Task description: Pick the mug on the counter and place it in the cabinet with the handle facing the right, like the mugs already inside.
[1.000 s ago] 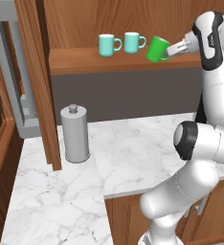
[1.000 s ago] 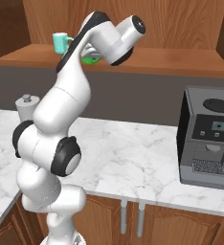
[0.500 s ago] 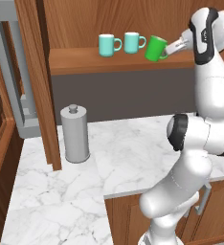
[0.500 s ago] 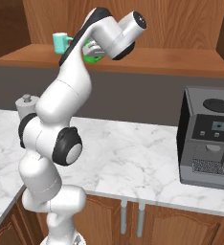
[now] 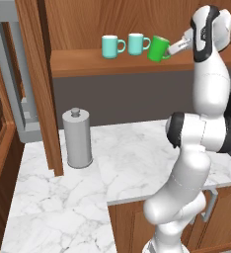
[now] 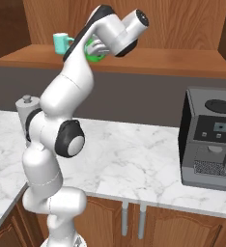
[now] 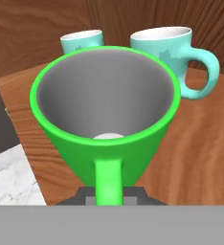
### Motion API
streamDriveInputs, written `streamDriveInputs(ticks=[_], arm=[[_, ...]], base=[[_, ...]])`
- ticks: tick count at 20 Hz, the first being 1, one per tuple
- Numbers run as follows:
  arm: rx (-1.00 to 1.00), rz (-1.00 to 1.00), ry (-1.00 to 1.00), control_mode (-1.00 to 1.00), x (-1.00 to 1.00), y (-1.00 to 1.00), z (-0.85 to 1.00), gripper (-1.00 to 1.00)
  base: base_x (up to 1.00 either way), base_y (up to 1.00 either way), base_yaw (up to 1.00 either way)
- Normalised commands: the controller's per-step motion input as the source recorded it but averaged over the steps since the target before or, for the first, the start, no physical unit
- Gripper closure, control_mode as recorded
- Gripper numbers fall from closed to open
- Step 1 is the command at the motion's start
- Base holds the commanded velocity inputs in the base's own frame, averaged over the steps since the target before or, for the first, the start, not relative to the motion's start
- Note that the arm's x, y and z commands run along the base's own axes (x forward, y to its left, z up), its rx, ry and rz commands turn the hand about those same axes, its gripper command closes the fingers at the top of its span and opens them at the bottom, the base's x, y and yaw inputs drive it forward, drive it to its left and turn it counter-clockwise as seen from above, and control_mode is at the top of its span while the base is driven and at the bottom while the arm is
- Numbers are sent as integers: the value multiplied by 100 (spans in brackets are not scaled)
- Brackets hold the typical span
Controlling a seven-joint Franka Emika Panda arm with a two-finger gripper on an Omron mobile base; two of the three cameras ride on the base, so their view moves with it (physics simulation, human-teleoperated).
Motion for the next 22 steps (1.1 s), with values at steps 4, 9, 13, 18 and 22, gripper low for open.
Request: streamDriveInputs(ticks=[4,9,13,18,22], arm=[[0,6,0,-100,37,-12,0,100],[0,5,0,-100,41,-11,-1,100],[0,5,0,-100,33,-7,0,100],[-1,5,0,-100,28,-1,0,-100],[-1,5,0,-100,16,0,0,-100]], base=[[0,0,0],[0,0,0],[0,0,0],[0,0,0],[0,0,0]])
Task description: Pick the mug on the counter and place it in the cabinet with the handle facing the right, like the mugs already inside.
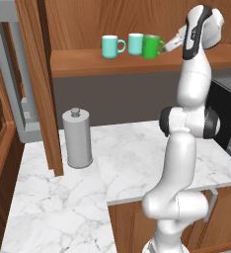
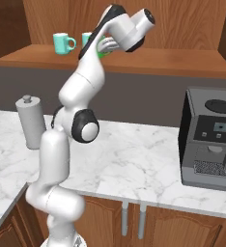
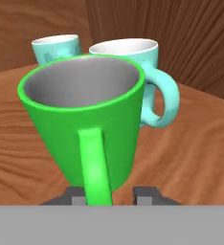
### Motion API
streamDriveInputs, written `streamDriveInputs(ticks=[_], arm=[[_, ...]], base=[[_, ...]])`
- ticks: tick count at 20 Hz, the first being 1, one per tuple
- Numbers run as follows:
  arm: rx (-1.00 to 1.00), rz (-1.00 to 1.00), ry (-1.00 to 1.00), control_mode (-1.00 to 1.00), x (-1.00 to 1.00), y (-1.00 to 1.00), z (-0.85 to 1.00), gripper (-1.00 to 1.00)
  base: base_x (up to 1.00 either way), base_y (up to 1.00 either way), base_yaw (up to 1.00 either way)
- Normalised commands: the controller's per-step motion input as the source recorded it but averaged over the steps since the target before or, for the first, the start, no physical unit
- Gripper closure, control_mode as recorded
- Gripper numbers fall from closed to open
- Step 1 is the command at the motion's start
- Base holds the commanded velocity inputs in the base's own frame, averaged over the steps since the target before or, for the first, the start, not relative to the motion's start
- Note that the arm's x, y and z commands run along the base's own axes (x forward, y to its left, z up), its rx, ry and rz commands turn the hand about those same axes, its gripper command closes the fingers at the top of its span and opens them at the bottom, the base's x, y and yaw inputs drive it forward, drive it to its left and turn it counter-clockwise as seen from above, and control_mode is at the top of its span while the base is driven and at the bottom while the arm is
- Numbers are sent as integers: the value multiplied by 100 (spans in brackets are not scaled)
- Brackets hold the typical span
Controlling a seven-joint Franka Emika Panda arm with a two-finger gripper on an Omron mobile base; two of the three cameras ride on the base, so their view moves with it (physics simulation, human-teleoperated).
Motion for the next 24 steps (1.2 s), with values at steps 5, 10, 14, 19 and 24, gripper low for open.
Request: streamDriveInputs(ticks=[5,10,14,19,24], arm=[[-1,5,0,-100,-3,0,0,-100],[-1,6,-1,-100,-32,0,0,-100],[0,5,-8,-100,-85,4,0,-100],[-1,4,-9,-100,-87,8,0,-100],[0,2,-6,-100,-74,16,-9,-100]], base=[[0,0,0],[0,0,0],[0,0,0],[0,0,0],[0,0,0]])
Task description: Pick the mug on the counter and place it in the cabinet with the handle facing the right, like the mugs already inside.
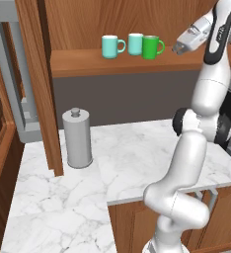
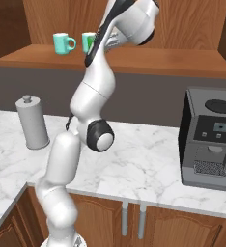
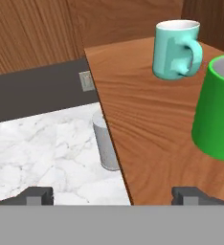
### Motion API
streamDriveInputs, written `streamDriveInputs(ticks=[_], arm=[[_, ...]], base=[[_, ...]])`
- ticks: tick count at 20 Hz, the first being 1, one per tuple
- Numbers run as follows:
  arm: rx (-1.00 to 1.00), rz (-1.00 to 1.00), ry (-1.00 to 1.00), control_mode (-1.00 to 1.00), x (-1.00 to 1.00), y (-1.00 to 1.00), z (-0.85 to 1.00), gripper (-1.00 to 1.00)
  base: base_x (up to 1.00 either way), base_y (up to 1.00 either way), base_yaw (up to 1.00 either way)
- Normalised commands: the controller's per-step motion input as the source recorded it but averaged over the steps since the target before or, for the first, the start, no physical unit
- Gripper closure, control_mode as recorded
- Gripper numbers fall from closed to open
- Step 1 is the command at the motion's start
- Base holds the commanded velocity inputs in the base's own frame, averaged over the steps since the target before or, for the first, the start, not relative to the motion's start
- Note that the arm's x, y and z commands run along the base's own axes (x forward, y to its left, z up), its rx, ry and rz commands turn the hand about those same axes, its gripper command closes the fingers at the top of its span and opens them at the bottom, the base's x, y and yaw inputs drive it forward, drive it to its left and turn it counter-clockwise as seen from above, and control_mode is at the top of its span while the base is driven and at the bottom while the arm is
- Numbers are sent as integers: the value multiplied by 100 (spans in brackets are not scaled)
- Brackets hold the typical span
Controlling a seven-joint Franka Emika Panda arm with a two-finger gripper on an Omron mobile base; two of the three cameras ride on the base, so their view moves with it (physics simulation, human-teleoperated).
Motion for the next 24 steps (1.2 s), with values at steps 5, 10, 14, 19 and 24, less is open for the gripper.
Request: streamDriveInputs(ticks=[5,10,14,19,24], arm=[[0,0,-4,-100,-73,25,-32,-100],[0,0,-3,-100,-78,25,-34,-100],[0,0,-7,-100,-81,12,-15,-100],[0,0,-7,-100,-86,2,-24,-100],[0,-1,-8,-100,-87,0,-24,-100]], base=[[0,0,0],[0,0,0],[0,0,0],[0,0,0],[0,0,0]])
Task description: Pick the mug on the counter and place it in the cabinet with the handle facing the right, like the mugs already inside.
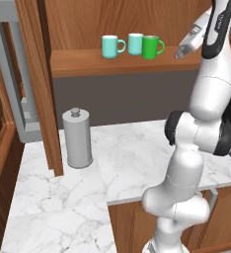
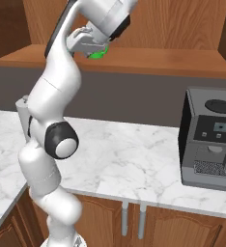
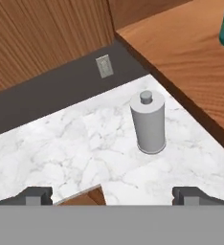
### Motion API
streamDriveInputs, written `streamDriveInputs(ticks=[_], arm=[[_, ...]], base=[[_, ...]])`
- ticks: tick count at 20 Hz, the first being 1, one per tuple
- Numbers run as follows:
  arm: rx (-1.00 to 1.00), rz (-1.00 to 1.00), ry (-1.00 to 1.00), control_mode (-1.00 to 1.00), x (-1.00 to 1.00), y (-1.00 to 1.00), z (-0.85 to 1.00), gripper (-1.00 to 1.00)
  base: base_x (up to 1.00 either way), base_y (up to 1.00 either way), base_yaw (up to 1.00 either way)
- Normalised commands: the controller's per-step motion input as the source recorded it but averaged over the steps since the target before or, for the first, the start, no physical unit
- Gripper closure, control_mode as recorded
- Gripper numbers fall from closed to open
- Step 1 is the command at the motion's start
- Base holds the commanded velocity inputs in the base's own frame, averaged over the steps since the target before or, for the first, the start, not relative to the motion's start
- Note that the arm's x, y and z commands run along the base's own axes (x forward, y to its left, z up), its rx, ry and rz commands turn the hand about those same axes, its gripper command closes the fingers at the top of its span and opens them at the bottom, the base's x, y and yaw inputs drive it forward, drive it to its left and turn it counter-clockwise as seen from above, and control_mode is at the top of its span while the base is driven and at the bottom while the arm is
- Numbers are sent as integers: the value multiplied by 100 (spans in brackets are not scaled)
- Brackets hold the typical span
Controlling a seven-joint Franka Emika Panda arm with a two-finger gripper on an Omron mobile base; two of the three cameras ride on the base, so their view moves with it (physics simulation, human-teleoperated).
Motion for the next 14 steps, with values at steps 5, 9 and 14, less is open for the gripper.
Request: streamDriveInputs(ticks=[5,9,14], arm=[[0,0,-3,-100,-53,0,-10,-100],[1,0,0,-100,-8,0,0,-100],[0,0,0,-100,0,0,0,-100]], base=[[0,0,0],[0,0,0],[0,0,0]])
